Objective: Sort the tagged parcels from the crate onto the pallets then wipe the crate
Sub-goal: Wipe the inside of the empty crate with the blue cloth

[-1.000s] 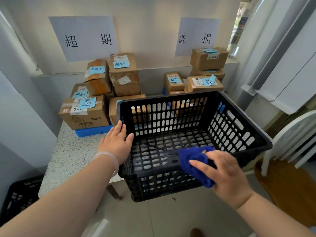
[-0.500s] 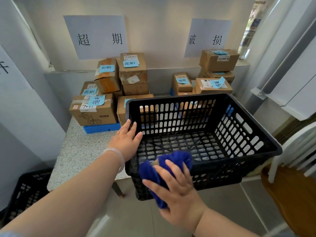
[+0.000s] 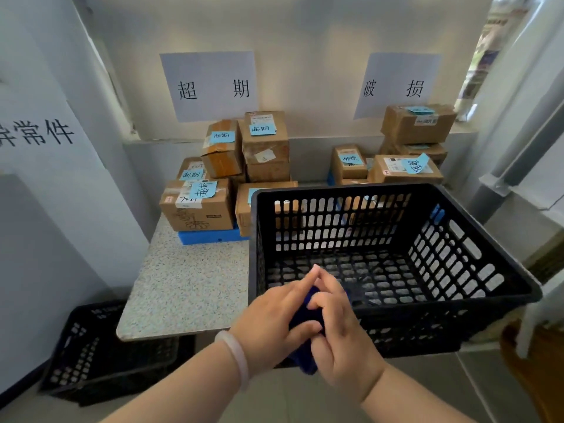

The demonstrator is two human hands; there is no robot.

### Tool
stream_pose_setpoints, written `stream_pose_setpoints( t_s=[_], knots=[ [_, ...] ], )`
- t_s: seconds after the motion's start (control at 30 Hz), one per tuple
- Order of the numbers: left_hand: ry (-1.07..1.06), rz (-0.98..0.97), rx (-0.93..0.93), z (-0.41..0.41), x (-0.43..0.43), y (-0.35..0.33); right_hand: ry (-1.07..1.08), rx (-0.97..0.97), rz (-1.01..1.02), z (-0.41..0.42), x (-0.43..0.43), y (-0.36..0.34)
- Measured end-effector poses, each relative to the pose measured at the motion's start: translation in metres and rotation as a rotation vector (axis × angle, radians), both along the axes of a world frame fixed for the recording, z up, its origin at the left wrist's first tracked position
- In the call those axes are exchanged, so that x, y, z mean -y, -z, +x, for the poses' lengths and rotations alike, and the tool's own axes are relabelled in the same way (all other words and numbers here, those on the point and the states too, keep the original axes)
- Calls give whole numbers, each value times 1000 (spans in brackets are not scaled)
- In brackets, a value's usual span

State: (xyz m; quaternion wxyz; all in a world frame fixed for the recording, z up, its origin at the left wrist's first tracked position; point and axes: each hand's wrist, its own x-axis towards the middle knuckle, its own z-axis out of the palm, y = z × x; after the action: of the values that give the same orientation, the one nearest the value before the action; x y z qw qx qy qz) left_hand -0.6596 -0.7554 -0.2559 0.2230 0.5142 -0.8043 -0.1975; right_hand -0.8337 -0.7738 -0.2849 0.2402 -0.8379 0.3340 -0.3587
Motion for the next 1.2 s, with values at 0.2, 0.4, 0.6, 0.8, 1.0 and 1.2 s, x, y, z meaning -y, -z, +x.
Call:
stream_pose_setpoints(
  t_s=[0.2, 0.4, 0.6, 0.8, 1.0, 1.2],
  knots=[
    [11, -216, 180, 7, 6, 14, 432, -330, -102, -42, 34, -14],
    [81, -397, 235, 27, -1, 0, 548, -620, -91, -52, 47, -8],
    [-143, -401, 250, 81, -22, 6, 523, -532, -155, -50, 45, -11],
    [-527, 60, 53, 46, -23, -12, 500, -454, -214, -48, 45, -8],
    [-622, 309, 157, 24, 19, 7, 473, -435, -233, -50, 45, -4],
    [-627, 381, 198, 35, 90, -3, 412, -447, -236, -55, 47, -4]
  ],
)
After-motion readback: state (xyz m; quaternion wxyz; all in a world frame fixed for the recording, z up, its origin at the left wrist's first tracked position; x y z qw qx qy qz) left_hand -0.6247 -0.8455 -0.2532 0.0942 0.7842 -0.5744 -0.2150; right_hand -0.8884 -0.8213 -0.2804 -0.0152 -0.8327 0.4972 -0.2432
